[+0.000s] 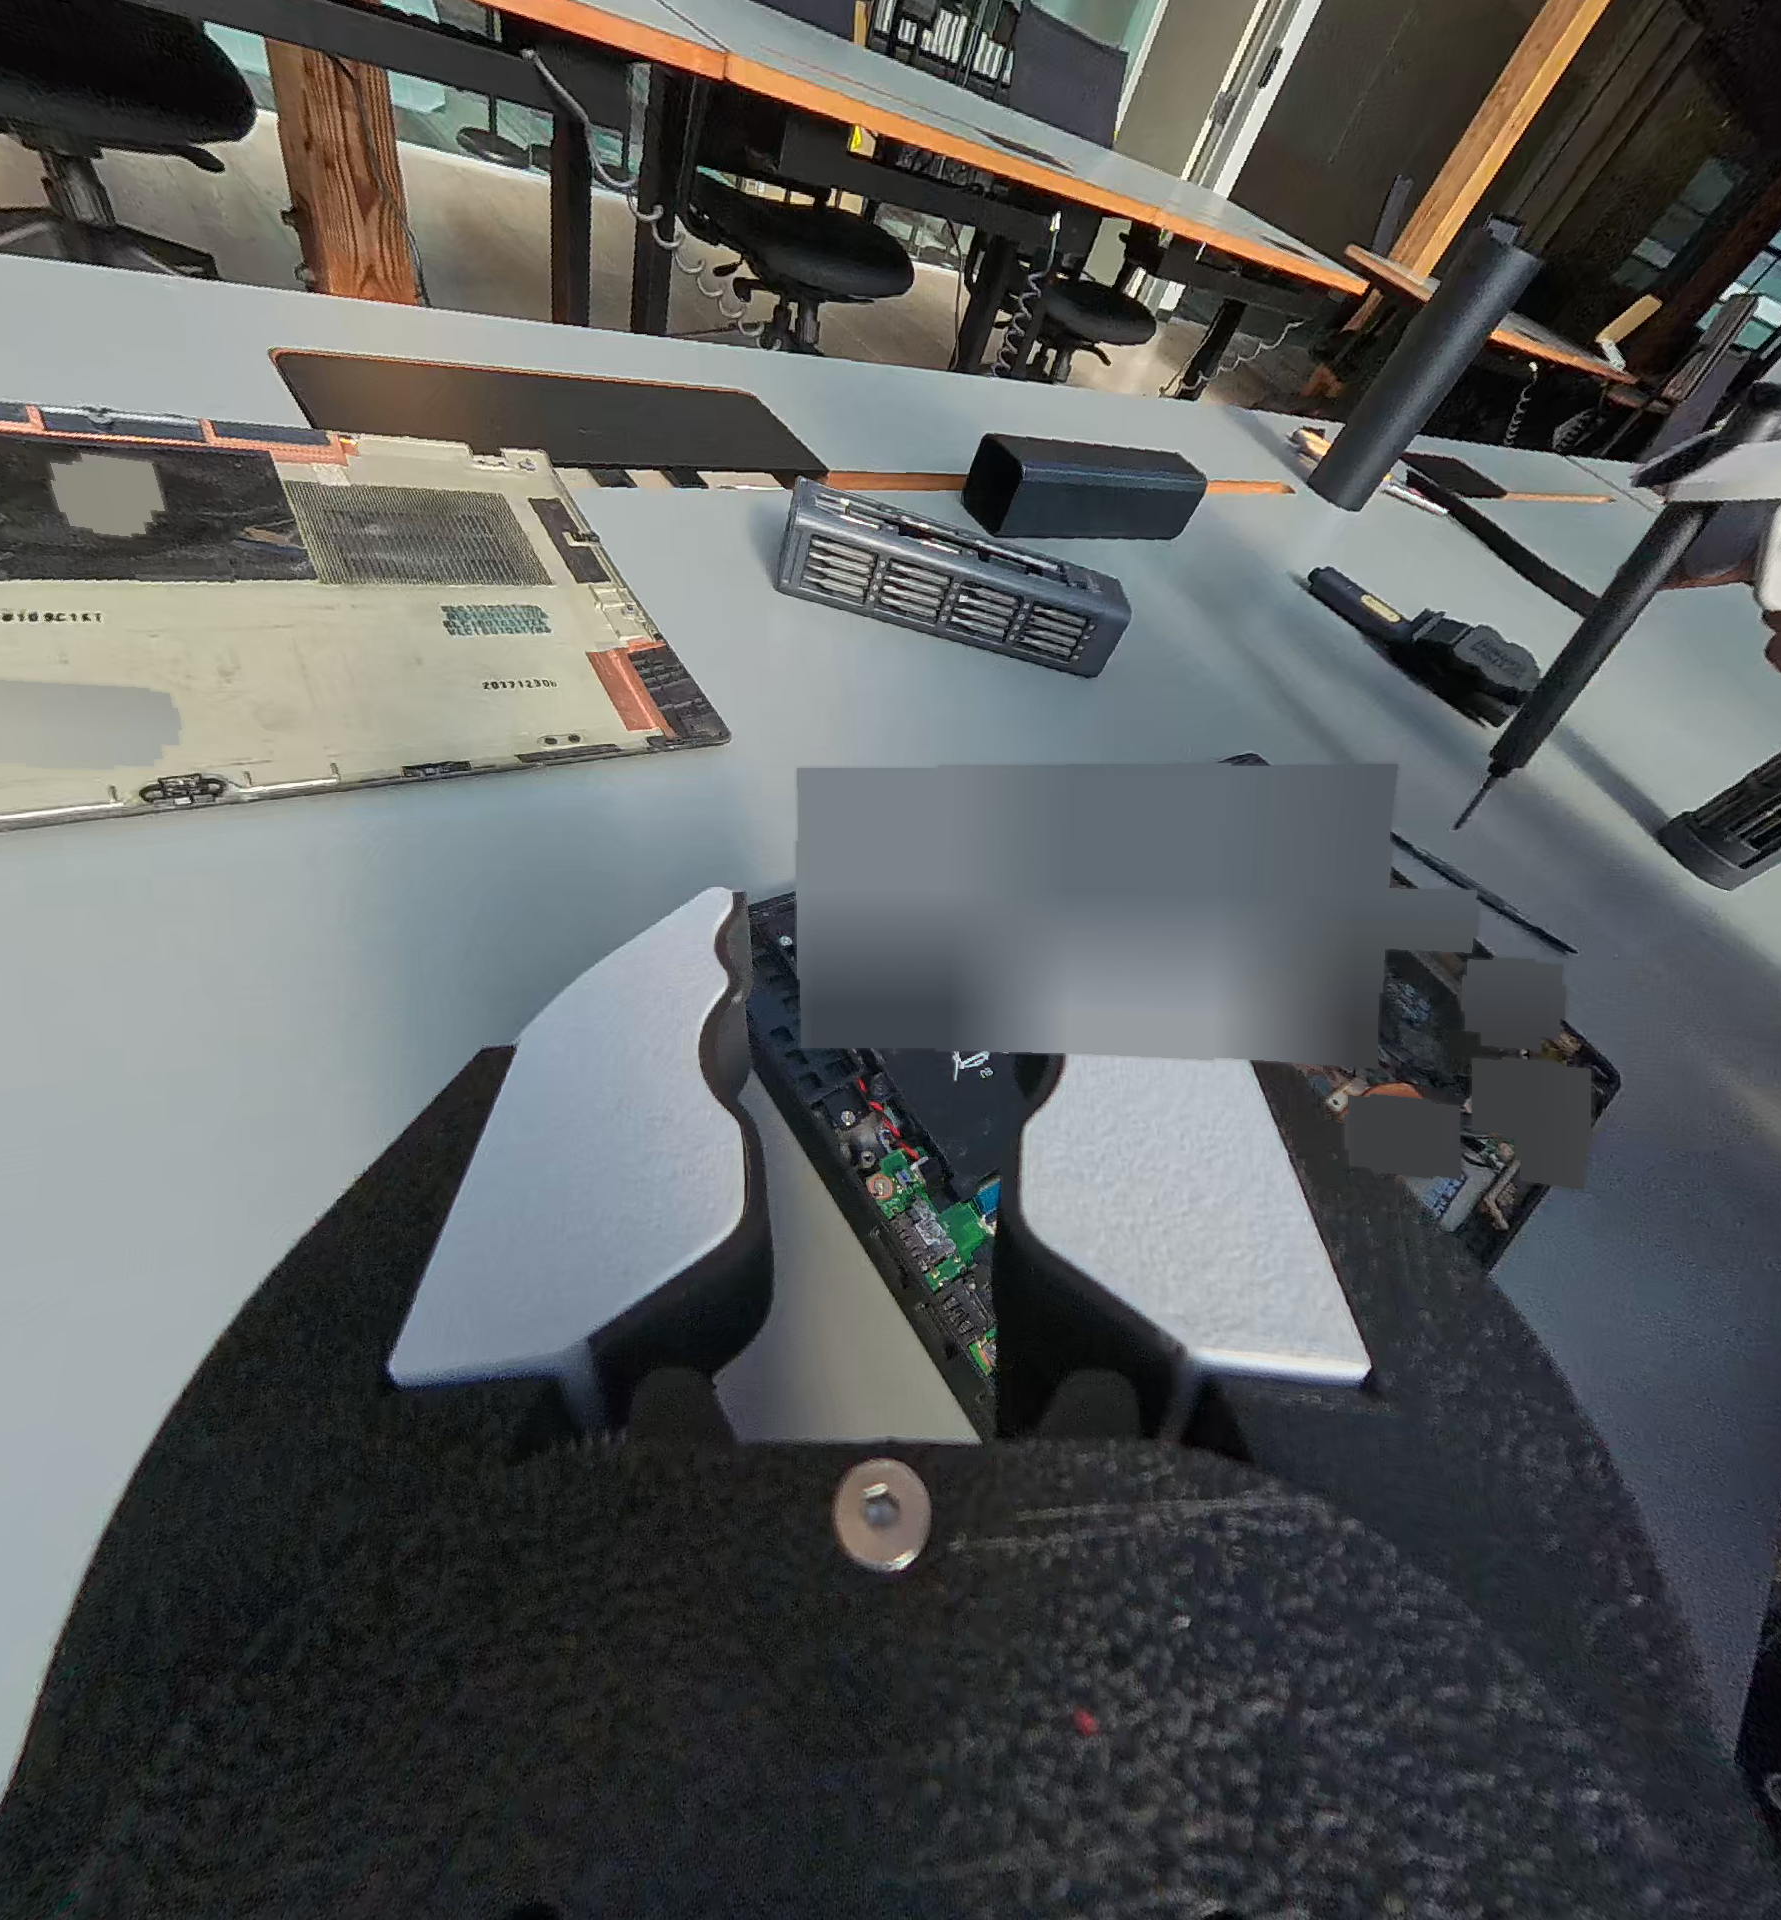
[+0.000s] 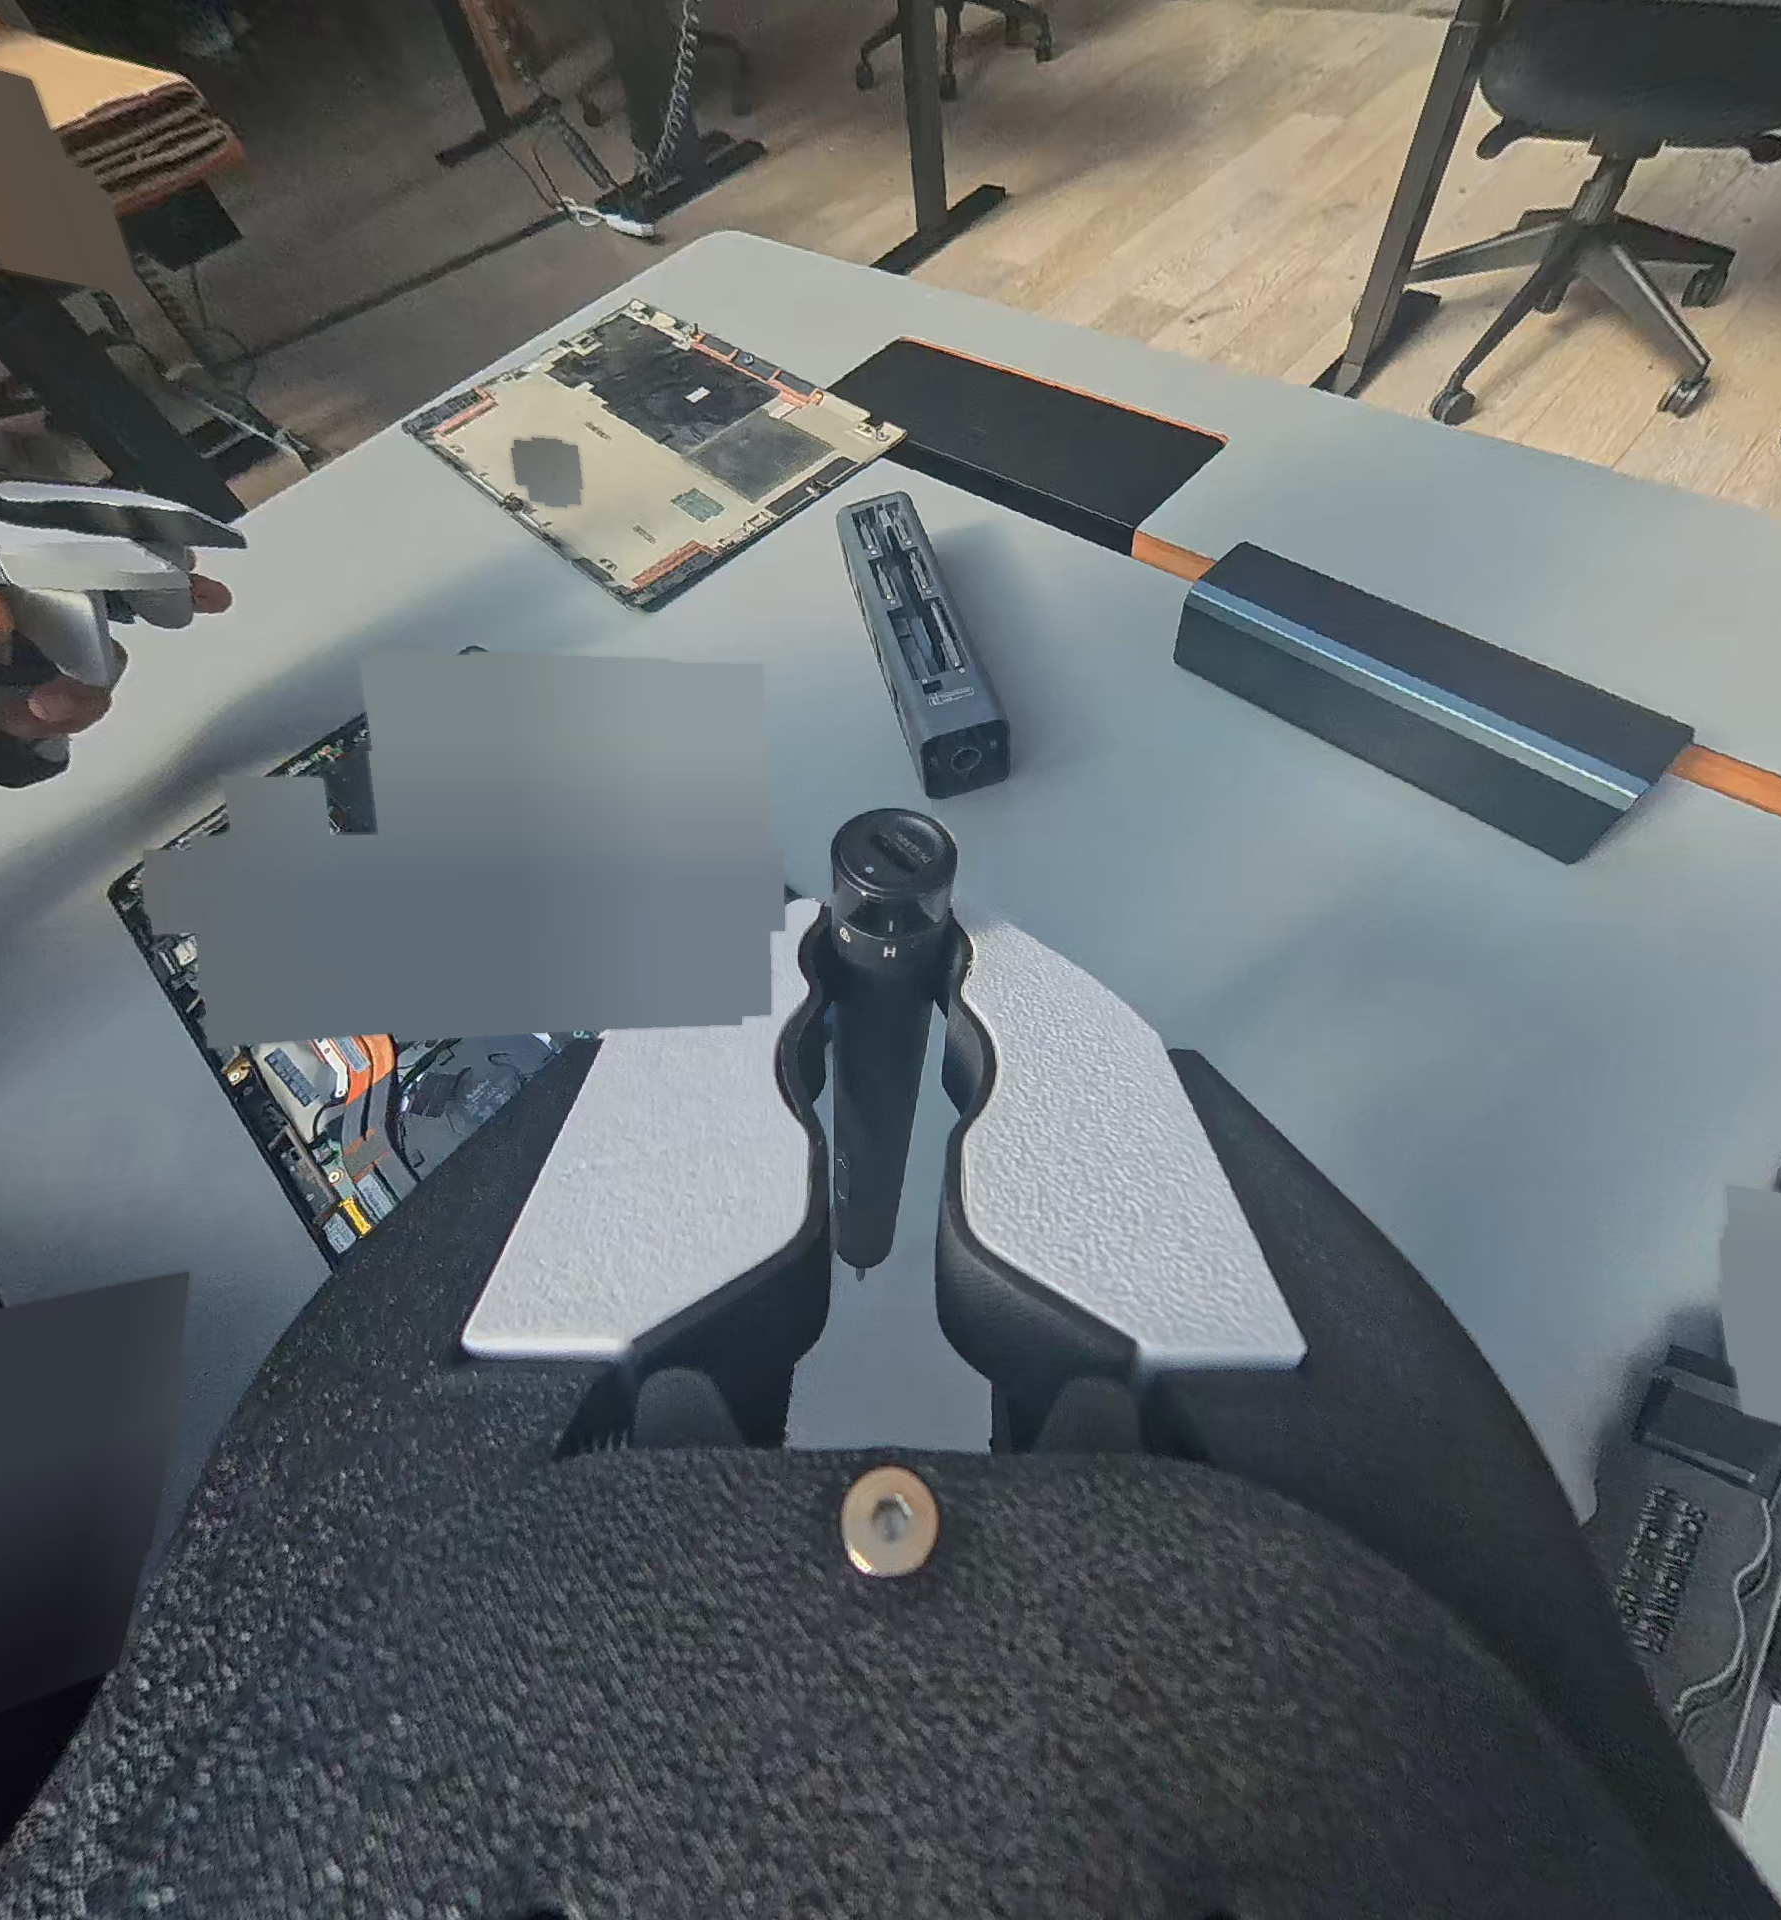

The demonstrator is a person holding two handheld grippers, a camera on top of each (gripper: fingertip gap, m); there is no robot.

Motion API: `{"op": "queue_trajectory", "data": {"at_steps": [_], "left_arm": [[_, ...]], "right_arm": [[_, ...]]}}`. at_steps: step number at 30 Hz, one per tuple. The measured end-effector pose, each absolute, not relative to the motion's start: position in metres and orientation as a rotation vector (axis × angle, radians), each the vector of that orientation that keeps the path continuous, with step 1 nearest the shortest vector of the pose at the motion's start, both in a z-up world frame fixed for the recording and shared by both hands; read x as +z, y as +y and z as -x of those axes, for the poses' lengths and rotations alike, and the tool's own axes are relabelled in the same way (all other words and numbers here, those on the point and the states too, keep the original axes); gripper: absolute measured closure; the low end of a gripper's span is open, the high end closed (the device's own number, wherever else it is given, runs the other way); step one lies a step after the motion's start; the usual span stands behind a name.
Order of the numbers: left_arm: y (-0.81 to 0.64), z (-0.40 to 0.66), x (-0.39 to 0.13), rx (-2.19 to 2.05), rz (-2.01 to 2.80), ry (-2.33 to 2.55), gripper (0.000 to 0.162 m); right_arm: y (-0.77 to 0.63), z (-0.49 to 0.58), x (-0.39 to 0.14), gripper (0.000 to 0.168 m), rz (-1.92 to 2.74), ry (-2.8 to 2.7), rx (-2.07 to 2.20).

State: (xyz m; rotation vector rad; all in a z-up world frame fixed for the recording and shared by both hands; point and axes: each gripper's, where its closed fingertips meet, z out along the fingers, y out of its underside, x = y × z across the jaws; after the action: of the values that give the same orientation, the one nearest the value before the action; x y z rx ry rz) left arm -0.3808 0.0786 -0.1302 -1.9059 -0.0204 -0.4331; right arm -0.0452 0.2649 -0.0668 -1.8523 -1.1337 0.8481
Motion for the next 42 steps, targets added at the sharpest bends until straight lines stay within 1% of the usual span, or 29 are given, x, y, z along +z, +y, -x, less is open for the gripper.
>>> {"op": "queue_trajectory", "data": {"at_steps": [12,17,23,26,29,36,42], "left_arm": [[0.061,0.383,-0.134,-0.198,1.989,0.095,0.112],[0.049,0.381,-0.135,-0.121,2.006,0.135,0.112],[0.037,0.387,-0.135,-0.082,1.986,0.099,0.112],[0.032,0.399,-0.139,-0.044,1.982,0.025,0.109],[0.024,0.415,-0.146,0.042,2.005,-0.036,0.110],[0.014,0.427,-0.164,0.185,2.084,-0.010,0.112],[0.016,0.428,-0.171,0.171,2.101,0.002,0.113]], "right_arm": [[0.237,-0.002,-0.073,0.151,1.933,-1.102,0.782],[0.224,-0.022,-0.083,0.151,1.994,-1.124,0.689],[0.231,-0.017,-0.087,0.151,1.972,-1.070,0.692],[0.246,-0.003,-0.093,0.151,1.917,-0.983,0.738],[0.263,0.014,-0.113,0.151,1.897,-0.927,0.733],[0.280,0.047,-0.184,0.151,2.009,-1.063,0.553],[0.283,0.050,-0.208,0.151,2.077,-1.208,0.366]]}}
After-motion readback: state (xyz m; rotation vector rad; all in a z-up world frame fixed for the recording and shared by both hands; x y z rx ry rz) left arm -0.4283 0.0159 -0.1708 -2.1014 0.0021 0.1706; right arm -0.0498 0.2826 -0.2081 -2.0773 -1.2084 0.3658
